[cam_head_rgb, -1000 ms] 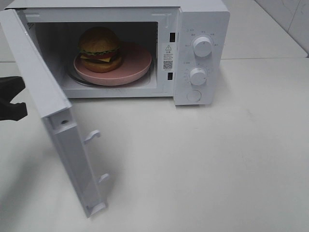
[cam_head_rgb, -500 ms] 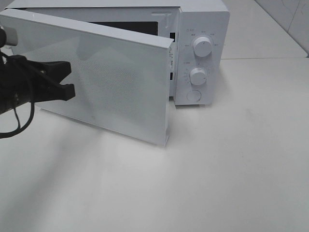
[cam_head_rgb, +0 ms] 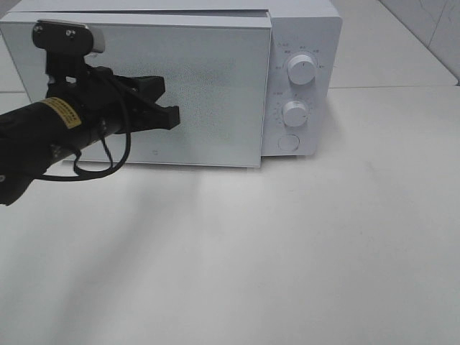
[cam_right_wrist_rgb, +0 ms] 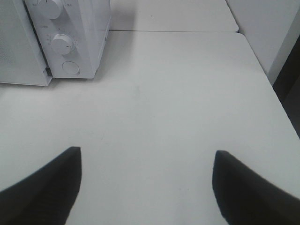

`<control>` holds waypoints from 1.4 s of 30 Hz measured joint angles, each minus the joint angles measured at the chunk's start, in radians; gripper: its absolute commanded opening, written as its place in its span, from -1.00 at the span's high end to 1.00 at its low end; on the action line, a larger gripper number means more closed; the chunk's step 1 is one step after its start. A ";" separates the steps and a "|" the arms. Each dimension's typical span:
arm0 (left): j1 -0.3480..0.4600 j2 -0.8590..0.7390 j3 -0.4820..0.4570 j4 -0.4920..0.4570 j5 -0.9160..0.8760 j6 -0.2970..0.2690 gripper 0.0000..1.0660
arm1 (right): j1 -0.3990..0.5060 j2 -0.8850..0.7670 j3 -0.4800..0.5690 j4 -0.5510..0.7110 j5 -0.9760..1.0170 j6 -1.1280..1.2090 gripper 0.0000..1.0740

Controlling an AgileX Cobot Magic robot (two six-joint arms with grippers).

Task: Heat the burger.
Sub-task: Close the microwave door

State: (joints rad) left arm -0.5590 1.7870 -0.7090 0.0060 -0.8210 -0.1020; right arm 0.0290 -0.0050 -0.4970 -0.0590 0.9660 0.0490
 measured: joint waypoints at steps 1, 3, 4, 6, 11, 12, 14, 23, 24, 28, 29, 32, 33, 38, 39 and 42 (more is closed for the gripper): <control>-0.016 0.023 -0.030 -0.019 0.001 0.002 1.00 | 0.000 0.000 0.000 0.000 0.000 0.000 -0.36; -0.023 0.036 -0.048 -0.031 0.001 0.003 1.00 | 0.000 0.000 0.000 0.000 0.000 0.000 -0.36; -0.034 0.063 -0.085 -0.044 0.001 0.005 1.00 | 0.000 0.000 0.000 0.000 0.000 0.000 -0.36; -0.041 0.089 -0.120 -0.055 0.002 0.005 1.00 | 0.000 0.000 0.000 0.000 0.000 0.000 -0.36; -0.052 0.140 -0.191 -0.056 0.003 0.005 1.00 | 0.000 0.000 0.000 0.000 0.000 0.000 -0.36; -0.056 0.160 -0.216 -0.050 0.005 0.005 1.00 | 0.000 0.000 0.000 0.000 0.000 0.000 -0.36; -0.061 0.170 -0.227 -0.042 0.007 0.005 1.00 | 0.000 0.000 0.000 0.000 0.000 0.000 -0.36; -0.075 0.240 -0.332 -0.006 0.019 0.005 1.00 | 0.000 0.000 0.000 0.000 0.000 0.000 -0.36; -0.076 0.250 -0.346 -0.017 0.023 0.005 1.00 | 0.000 0.000 0.000 0.000 0.000 0.000 -0.36; -0.085 0.279 -0.396 -0.006 0.029 0.009 1.00 | 0.000 0.000 0.000 0.000 0.000 0.000 -0.36; -0.086 0.282 -0.404 0.003 0.030 0.009 1.00 | 0.000 0.000 0.000 0.000 0.000 0.000 -0.36; -0.088 0.283 -0.405 0.006 0.034 0.011 1.00 | 0.000 0.000 0.000 0.000 0.000 0.000 -0.36; -0.091 0.278 -0.402 0.005 0.046 0.012 1.00 | 0.000 0.000 0.000 0.000 0.000 0.000 -0.36; -0.095 0.222 -0.332 -0.067 0.071 0.012 1.00 | 0.000 0.000 0.000 0.000 0.000 0.000 -0.36; -0.095 0.222 -0.332 -0.067 0.071 0.012 1.00 | 0.000 0.000 0.000 0.000 0.000 0.000 -0.36; -0.106 0.175 -0.271 -0.093 0.083 0.012 1.00 | 0.000 0.000 0.000 0.000 0.000 0.000 -0.36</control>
State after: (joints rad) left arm -0.6650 1.9620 -0.9800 -0.0870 -0.7380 -0.0900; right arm 0.0290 -0.0050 -0.4970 -0.0590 0.9660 0.0490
